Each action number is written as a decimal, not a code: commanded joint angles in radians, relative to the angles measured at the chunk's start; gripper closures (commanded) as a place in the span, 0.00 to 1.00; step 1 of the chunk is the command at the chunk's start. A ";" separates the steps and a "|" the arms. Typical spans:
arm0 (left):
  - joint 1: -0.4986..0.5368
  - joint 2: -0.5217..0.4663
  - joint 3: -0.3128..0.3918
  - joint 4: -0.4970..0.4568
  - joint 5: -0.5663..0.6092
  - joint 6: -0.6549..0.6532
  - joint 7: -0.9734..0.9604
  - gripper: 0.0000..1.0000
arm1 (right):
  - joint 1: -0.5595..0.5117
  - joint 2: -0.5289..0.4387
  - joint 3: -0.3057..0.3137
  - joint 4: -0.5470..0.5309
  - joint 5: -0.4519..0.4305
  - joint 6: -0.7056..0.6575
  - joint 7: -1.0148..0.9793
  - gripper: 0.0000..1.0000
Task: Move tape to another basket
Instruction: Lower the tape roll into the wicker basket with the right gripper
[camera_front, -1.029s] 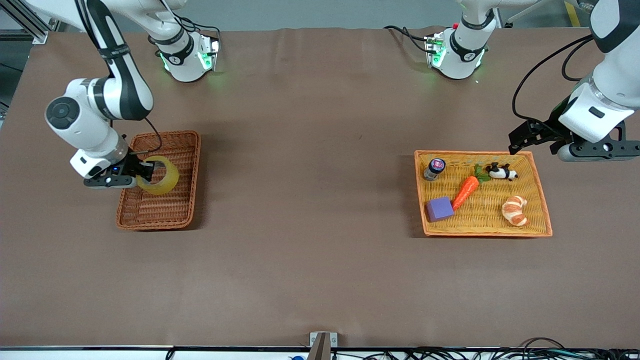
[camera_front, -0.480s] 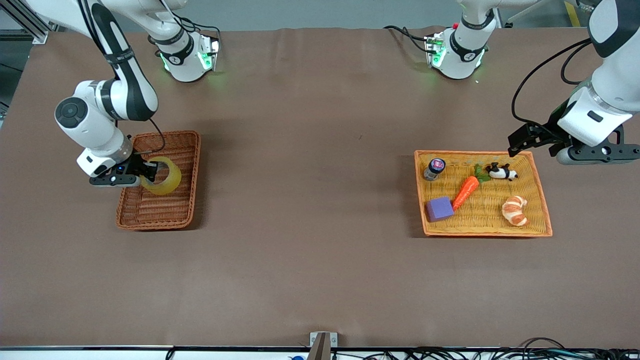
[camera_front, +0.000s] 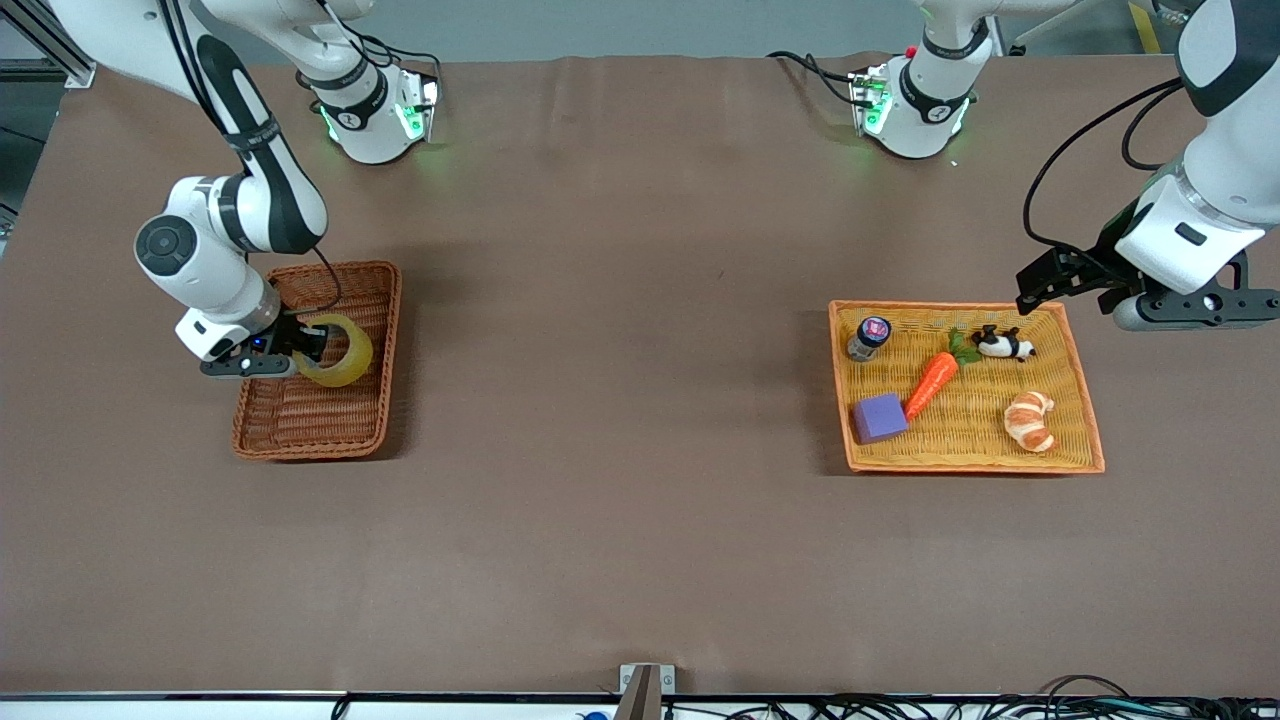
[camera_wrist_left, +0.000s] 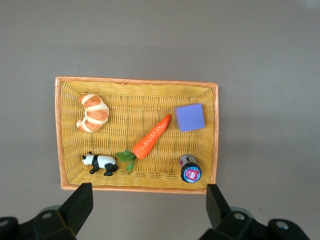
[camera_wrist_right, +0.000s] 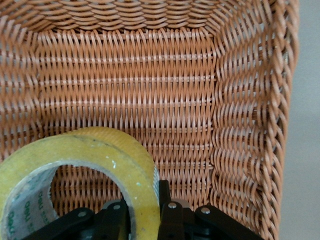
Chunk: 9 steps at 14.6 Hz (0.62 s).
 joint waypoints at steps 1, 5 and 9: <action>0.012 0.016 -0.010 0.027 -0.008 0.000 -0.002 0.00 | -0.024 0.028 0.011 -0.012 -0.009 0.044 -0.015 0.67; 0.013 0.016 -0.010 0.027 -0.008 0.000 -0.003 0.00 | -0.033 -0.019 0.011 0.013 -0.009 -0.005 -0.011 0.00; 0.013 0.016 -0.010 0.027 -0.008 -0.001 -0.002 0.00 | -0.036 -0.161 0.013 0.254 0.002 -0.433 0.007 0.00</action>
